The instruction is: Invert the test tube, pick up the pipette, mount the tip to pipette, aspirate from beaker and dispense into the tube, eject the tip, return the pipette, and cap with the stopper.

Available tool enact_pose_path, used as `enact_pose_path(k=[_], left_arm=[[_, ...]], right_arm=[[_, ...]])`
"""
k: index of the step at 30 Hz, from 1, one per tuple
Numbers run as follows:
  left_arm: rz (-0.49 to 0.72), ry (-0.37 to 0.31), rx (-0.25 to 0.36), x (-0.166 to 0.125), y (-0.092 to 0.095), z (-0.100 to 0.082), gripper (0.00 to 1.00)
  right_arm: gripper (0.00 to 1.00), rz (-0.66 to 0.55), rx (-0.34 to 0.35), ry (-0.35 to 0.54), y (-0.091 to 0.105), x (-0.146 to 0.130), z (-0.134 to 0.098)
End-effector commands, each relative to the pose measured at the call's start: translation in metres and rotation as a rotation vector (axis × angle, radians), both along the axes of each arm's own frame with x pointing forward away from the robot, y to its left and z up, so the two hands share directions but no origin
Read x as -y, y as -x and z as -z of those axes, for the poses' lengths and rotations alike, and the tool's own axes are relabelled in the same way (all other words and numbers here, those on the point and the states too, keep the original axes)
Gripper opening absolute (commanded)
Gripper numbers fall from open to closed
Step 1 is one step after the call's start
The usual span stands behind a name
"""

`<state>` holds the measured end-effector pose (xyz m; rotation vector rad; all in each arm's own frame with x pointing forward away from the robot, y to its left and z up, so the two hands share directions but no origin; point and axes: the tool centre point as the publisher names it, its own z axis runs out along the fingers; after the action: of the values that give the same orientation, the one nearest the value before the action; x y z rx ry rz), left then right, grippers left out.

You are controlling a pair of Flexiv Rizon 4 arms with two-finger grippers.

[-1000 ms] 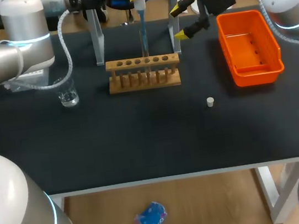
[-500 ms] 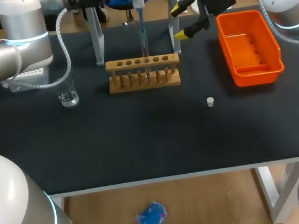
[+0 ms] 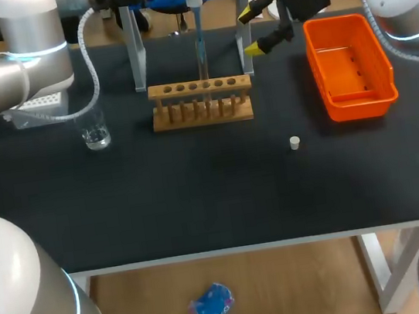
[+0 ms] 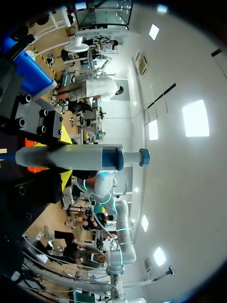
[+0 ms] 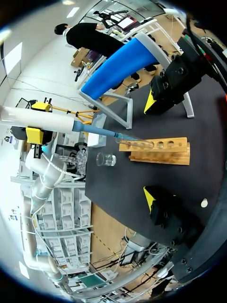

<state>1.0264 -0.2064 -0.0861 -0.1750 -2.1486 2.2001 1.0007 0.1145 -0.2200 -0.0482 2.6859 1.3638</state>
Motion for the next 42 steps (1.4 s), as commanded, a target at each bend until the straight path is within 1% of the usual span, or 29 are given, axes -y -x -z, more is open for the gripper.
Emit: enact_pose_path(k=[1,15,29,34,42], left_arm=[[-0.004,-0.006,0.002,0.0,0.002,-0.003,0.0],[-0.012,-0.019,0.012,-0.002,0.006,-0.015,0.0],[-0.009,-0.03,0.032,0.001,0.009,-0.037,0.0],[-0.01,-0.046,0.043,0.001,0.011,-0.046,0.0],[-0.016,-0.052,0.05,0.002,0.017,-0.063,0.0]], right_arm=[[1.0,0.0,0.001,0.001,0.0,0.0,0.0],[1.0,0.0,0.001,0.001,0.0,0.0,0.0],[1.0,0.0,0.001,0.001,0.0,0.0,0.0],[1.0,0.0,0.001,0.001,0.0,0.0,0.0],[1.0,0.0,0.001,0.001,0.0,0.0,0.0]])
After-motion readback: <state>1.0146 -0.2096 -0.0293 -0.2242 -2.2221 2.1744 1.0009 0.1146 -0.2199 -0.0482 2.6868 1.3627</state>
